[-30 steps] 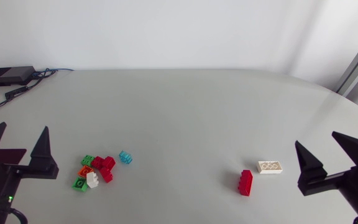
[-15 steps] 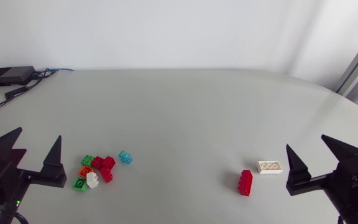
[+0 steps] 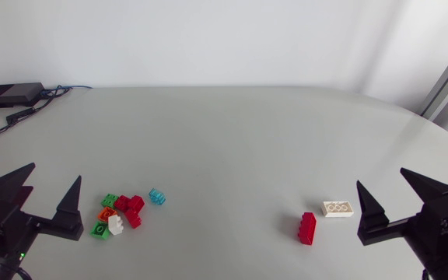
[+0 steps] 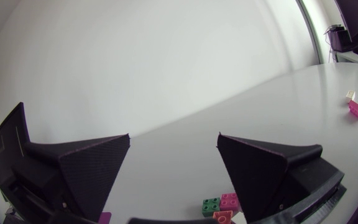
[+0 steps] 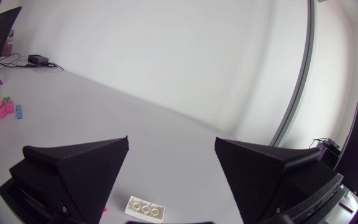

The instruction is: Sort duplo bricks by size, large to the right and small to the left

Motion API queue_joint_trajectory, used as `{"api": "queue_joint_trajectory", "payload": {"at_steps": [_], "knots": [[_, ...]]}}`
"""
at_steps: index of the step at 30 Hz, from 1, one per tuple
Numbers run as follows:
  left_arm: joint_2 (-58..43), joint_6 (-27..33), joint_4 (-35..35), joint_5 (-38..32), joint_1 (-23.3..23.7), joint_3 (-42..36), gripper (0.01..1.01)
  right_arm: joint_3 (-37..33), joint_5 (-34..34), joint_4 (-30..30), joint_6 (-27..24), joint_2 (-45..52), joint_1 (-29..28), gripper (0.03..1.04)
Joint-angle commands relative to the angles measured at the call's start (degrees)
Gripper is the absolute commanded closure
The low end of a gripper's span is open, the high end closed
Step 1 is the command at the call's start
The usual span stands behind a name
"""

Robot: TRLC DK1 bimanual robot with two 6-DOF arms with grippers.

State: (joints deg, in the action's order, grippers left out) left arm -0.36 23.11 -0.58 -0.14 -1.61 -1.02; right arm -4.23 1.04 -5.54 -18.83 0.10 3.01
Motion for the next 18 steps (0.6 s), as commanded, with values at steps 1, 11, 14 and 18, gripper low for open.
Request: {"api": "queue_joint_trajectory", "payload": {"at_steps": [1,11,14,18], "knots": [[0.18,0.35,-0.48,0.32,-0.15,0.84,0.046,1.94,0.10,0.27,1.69,-0.45,-0.46,0.07],[0.54,-0.97,-0.30,0.32,1.43,0.84,0.046,1.94,0.19,0.27,1.78,-0.45,-2.21,0.07],[0.80,-1.40,-0.30,0.32,1.25,0.84,0.046,1.94,0.19,0.18,1.78,-0.45,-2.21,0.07],[0.89,-1.84,-0.04,0.32,1.08,0.93,0.046,1.94,0.19,0.18,1.69,-0.45,-2.21,0.07]]}}
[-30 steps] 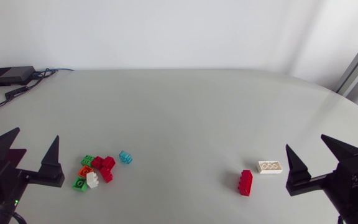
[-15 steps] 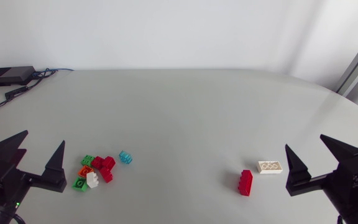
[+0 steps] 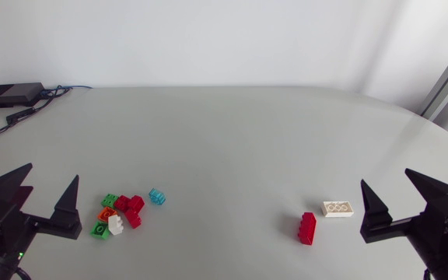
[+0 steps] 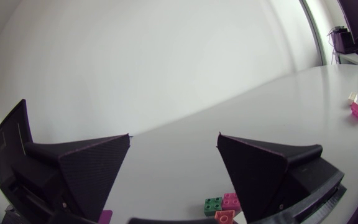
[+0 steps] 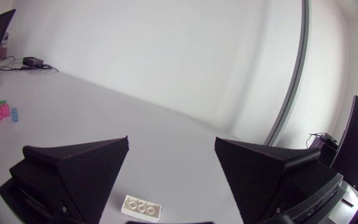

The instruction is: Sort duplo bricks by size, large to the right and small to the left

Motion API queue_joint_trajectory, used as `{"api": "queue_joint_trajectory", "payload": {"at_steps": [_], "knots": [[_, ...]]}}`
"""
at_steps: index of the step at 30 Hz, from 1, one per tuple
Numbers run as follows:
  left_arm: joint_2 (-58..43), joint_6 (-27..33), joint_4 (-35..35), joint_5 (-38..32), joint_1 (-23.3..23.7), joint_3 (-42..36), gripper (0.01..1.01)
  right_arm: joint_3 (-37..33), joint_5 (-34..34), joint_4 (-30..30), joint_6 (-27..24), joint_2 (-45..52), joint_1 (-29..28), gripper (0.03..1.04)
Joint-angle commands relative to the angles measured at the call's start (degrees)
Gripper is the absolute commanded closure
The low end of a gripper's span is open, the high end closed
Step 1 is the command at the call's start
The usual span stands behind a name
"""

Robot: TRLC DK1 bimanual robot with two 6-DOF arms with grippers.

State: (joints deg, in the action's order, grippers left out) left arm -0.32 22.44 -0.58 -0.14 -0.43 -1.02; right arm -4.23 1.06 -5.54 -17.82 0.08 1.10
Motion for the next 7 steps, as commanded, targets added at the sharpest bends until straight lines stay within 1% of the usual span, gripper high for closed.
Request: {"api": "queue_joint_trajectory", "payload": {"at_steps": [1,4,7], "knots": [[0.84,-0.99,-0.04,0.32,0.16,0.93,0.046,1.94,0.17,0.18,0.69,-0.43,-0.40,0.07],[0.84,-1.08,-0.04,0.32,2.27,0.93,0.046,1.94,0.17,0.18,0.33,-0.43,-0.75,0.07],[0.84,-1.17,-0.04,0.32,2.71,0.93,0.046,1.94,0.17,0.18,0.33,-0.43,-0.66,0.07]]}}
